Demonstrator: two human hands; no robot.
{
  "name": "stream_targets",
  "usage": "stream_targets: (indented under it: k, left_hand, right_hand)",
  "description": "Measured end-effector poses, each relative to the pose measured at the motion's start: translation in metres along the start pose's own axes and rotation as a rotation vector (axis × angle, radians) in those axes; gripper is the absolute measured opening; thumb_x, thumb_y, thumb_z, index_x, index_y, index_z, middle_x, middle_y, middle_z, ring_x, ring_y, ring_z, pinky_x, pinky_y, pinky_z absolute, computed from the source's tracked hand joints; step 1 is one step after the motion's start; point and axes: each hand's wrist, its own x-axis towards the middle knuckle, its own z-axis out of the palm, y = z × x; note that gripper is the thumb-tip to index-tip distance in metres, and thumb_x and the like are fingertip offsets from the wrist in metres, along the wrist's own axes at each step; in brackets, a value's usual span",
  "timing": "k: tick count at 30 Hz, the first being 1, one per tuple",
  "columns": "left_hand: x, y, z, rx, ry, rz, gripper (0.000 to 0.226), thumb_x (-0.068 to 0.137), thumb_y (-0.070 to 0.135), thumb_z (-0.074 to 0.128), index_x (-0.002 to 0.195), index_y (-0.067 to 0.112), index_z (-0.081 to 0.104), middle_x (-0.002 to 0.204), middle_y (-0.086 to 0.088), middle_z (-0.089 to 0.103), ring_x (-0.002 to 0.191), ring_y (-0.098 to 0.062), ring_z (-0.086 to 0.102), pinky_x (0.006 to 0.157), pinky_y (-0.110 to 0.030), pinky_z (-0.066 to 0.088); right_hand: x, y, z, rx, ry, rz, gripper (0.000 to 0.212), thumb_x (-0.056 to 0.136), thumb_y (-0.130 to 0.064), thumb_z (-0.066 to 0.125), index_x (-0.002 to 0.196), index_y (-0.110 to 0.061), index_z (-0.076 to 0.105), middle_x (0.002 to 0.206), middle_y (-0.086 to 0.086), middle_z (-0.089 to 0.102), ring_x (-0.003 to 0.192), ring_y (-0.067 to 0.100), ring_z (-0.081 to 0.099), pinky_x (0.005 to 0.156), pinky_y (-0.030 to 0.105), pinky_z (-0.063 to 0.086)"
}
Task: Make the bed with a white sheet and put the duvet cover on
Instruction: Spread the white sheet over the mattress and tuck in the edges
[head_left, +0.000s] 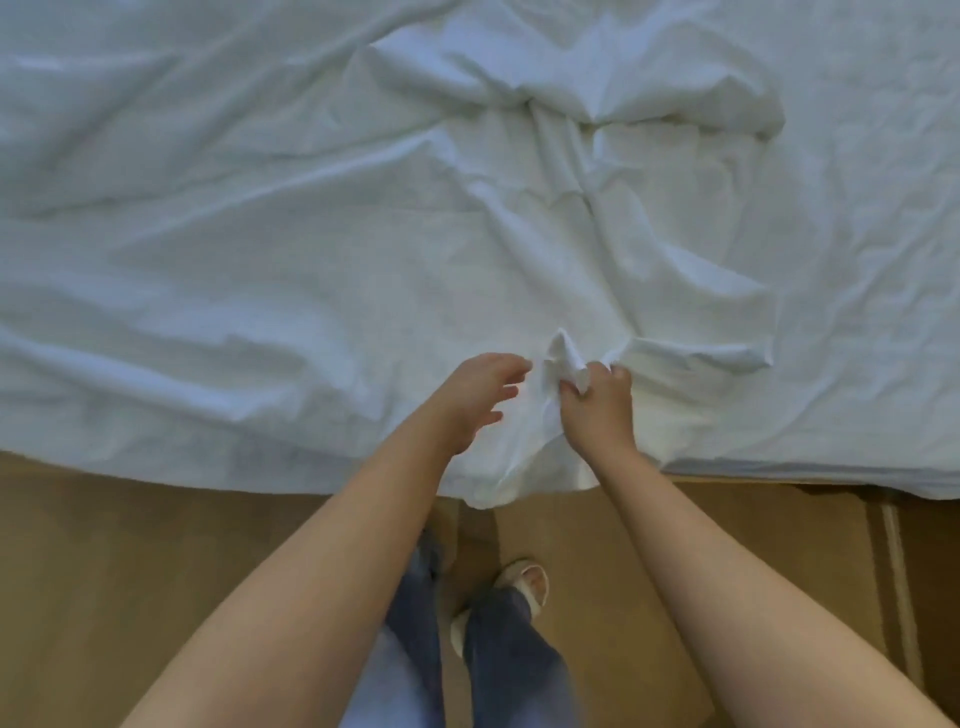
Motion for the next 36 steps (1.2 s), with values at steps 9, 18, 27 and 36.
stream_targets:
  k: [9,18,27,36]
  left_hand:
    - [-0.021,0.009,-0.219,0.063,0.491,0.097,0.020,0.093,0.016,0.052,0.111,0.011,0.057,0.108,-0.005,0.058,0.102,-0.021,0.056,0.077,-0.028,0.042]
    - [-0.029,0.072,-0.513,0.497,0.848,0.283,0.044,0.085,0.022,0.061,0.127,0.012,0.051,0.118,-0.005,0.053,0.108,-0.020,0.051,0.088,-0.028,0.040]
    - [0.022,0.132,-0.601,0.910,0.707,0.064,0.108,0.070,0.054,0.067,0.149,0.030,-0.003,0.158,0.000,-0.001,0.145,-0.024,-0.008,0.114,-0.051,0.003]
    - [0.055,0.141,-0.618,1.079,0.564,0.411,0.037,0.084,0.020,0.057,0.120,0.011,0.054,0.099,-0.009,0.065,0.093,-0.030,0.058,0.074,-0.032,0.036]
  right_hand:
    - [-0.009,-0.170,0.108,-0.289,-0.285,-0.239,0.067,0.089,-0.025,0.052,0.146,-0.016,0.018,0.150,0.012,0.015,0.135,0.030,0.019,0.104,0.040,0.029]
    - [0.005,-0.408,0.292,-0.097,-0.350,-0.401,0.053,0.092,-0.022,0.054,0.141,-0.011,0.034,0.143,0.008,0.031,0.132,0.022,0.032,0.105,0.027,0.026]
    - [0.035,-0.525,0.368,0.375,-0.311,-0.195,0.093,0.069,-0.047,0.076,0.142,-0.018,0.026,0.135,0.002,0.041,0.125,0.017,0.041,0.104,0.032,0.037]
    - [0.076,-0.575,0.424,0.016,-0.179,0.182,0.065,0.087,-0.045,0.056,0.132,-0.002,0.037,0.132,0.016,0.040,0.124,0.031,0.040,0.105,0.041,0.034]
